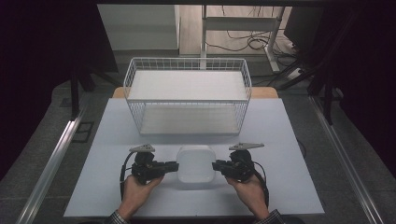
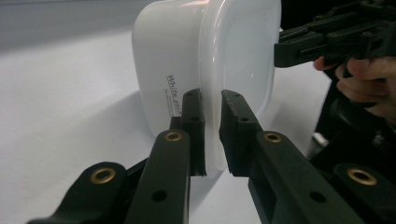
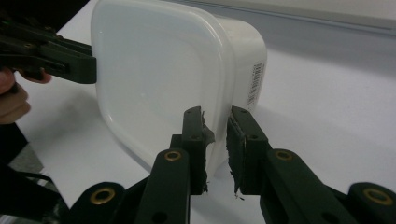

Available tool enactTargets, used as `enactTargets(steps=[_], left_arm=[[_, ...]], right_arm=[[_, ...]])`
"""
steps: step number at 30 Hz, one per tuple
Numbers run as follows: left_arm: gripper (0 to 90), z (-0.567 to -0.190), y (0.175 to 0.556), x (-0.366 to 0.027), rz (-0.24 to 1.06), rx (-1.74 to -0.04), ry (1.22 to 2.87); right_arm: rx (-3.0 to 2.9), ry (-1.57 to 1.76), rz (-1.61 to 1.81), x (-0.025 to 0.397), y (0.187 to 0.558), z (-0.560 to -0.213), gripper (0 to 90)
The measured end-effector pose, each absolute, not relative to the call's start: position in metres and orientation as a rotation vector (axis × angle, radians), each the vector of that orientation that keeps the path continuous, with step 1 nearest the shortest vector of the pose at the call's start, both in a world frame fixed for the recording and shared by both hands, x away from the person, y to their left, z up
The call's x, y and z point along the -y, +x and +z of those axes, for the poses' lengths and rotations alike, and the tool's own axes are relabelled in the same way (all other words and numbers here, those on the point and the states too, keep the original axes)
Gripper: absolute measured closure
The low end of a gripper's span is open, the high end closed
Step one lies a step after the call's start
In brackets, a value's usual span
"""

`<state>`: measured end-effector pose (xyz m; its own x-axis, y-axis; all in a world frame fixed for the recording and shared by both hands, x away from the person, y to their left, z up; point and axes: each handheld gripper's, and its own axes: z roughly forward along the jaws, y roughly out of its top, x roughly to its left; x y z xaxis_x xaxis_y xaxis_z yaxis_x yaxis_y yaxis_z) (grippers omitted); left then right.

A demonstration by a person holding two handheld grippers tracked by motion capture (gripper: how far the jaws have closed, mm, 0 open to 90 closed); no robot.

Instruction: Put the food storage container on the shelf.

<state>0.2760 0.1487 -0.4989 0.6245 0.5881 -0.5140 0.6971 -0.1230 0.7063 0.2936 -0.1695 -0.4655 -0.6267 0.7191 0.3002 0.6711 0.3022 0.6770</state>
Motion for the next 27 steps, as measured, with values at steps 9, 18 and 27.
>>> enactTargets(steps=[9,18,27], left_arm=[[81.0,-0.482,0.277,-0.153,-0.072,-1.026,1.802],[80.7,-0.461,0.283,-0.159,-0.002,-1.021,1.804],[80.8,-0.439,0.293,-0.164,0.039,-1.010,1.794]], right_arm=[[-2.452,1.274,1.306,0.167,0.295,-0.455,77.1],[-2.420,1.213,1.380,0.162,0.302,-0.435,77.8],[-2.396,1.166,1.420,0.158,0.315,-0.415,77.9]])
